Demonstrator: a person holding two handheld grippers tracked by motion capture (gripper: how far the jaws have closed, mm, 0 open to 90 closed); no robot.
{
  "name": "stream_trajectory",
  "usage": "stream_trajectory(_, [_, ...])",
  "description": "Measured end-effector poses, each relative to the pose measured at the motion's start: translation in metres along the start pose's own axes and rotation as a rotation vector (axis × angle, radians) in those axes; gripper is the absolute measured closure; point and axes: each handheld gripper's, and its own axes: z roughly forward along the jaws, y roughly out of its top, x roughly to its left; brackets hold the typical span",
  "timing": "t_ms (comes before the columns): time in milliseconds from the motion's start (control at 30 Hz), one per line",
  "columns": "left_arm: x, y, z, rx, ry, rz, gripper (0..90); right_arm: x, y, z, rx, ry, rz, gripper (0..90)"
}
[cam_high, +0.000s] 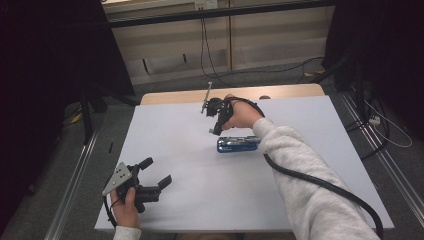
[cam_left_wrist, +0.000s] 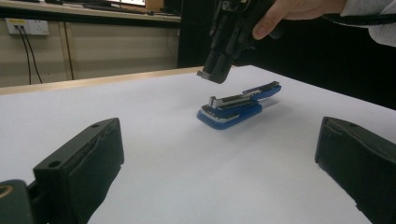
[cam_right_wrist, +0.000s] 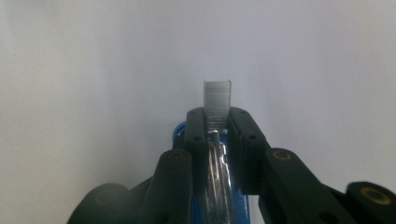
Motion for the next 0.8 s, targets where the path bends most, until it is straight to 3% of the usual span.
stream_trajectory(800, [0.0005,0.0001,0.0000,0.001,0.000,0.005,1.2,-0.0015,-0.0094,-0.0052,-0.011,-0.002,0.002,78.8])
